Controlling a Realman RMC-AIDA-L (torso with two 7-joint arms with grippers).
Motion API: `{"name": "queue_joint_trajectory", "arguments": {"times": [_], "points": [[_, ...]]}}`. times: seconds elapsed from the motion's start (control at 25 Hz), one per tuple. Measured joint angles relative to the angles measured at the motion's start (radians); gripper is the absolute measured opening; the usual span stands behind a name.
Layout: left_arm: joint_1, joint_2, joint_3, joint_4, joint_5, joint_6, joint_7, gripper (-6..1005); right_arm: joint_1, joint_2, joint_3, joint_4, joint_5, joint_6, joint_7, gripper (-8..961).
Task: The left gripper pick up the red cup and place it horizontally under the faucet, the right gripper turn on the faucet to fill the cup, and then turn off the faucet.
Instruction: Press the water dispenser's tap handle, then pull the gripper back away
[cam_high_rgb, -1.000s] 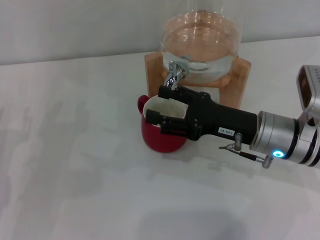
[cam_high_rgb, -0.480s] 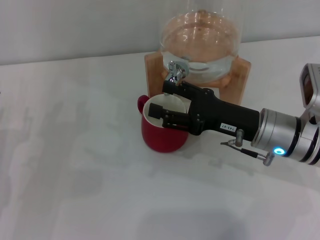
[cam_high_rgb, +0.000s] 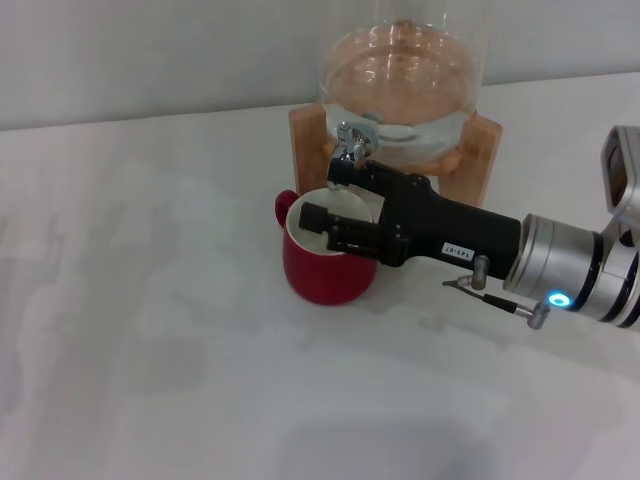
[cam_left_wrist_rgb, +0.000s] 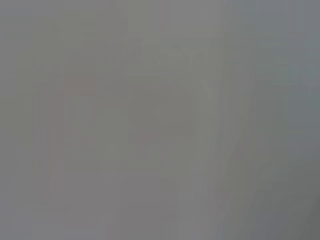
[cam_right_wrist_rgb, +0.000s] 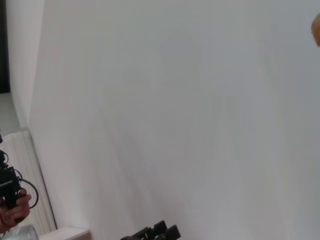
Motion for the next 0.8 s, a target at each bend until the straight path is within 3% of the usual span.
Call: {"name": "queue_joint_trajectory", "arguments": {"times": [0.8], "points": [[-0.002, 0.0, 0.0, 0.0, 0.0, 0.0, 0.0, 601, -0.01, -0.002, 0.002, 0.001, 0.014, -0.001, -0.01, 872]]}}
